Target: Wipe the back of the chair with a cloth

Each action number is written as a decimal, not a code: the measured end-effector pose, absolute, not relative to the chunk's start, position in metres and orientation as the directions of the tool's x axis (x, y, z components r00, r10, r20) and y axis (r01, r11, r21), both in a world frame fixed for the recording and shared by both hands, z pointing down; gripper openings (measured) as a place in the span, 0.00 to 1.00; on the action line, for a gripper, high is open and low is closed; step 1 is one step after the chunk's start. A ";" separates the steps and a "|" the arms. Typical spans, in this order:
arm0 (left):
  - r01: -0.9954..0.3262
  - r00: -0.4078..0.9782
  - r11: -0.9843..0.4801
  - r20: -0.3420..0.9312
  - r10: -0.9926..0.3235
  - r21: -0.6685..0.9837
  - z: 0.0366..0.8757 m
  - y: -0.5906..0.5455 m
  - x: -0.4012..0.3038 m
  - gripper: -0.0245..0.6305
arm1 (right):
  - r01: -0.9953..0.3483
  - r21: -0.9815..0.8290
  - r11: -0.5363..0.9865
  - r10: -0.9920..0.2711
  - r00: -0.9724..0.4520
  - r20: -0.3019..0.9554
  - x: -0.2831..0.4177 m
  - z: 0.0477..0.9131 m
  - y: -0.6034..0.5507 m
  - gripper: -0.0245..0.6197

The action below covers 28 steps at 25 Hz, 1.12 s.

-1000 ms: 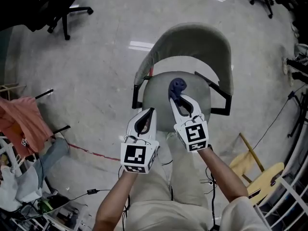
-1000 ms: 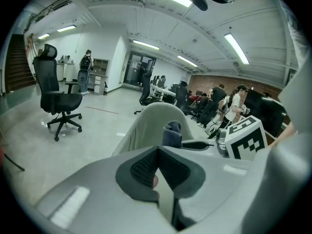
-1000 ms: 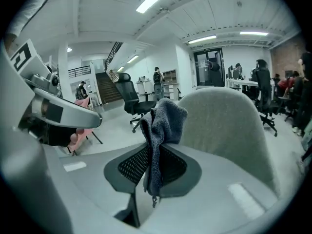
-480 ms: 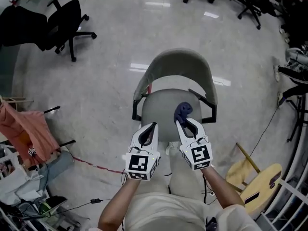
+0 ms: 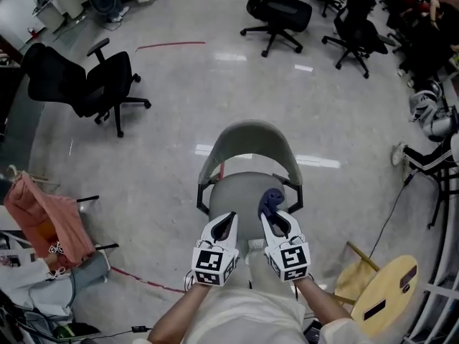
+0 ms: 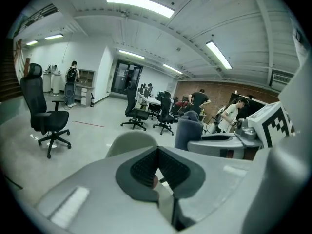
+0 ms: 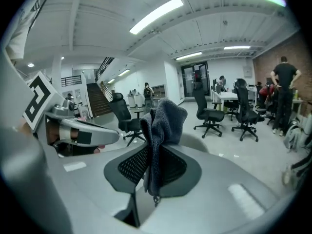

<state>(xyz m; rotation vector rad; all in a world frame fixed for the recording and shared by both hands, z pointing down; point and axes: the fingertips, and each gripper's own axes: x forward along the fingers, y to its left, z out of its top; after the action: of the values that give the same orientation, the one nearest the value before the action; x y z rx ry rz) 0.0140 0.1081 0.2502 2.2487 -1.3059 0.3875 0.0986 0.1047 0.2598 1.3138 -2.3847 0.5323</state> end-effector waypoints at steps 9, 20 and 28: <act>-0.810 0.587 -0.512 0.398 -0.705 0.287 0.180 0.138 0.066 0.04 | -0.875 -0.228 0.426 -0.775 -0.483 0.408 0.135 0.195 0.139 0.15; -0.818 0.571 -0.501 0.299 -0.765 0.281 0.145 0.167 0.082 0.04 | -0.871 -0.238 0.430 -0.822 -0.487 0.296 0.148 0.155 0.167 0.15; -0.849 0.523 -0.463 0.268 -0.809 0.255 0.134 0.174 0.085 0.04 | -0.859 -0.214 0.465 -0.821 -0.509 0.260 0.148 0.150 0.179 0.15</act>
<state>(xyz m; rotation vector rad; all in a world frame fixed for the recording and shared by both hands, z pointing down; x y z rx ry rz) 0.0846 0.1737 0.1344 2.4117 -1.3717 0.1531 0.1477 0.1789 0.1499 1.4888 -2.5844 0.4834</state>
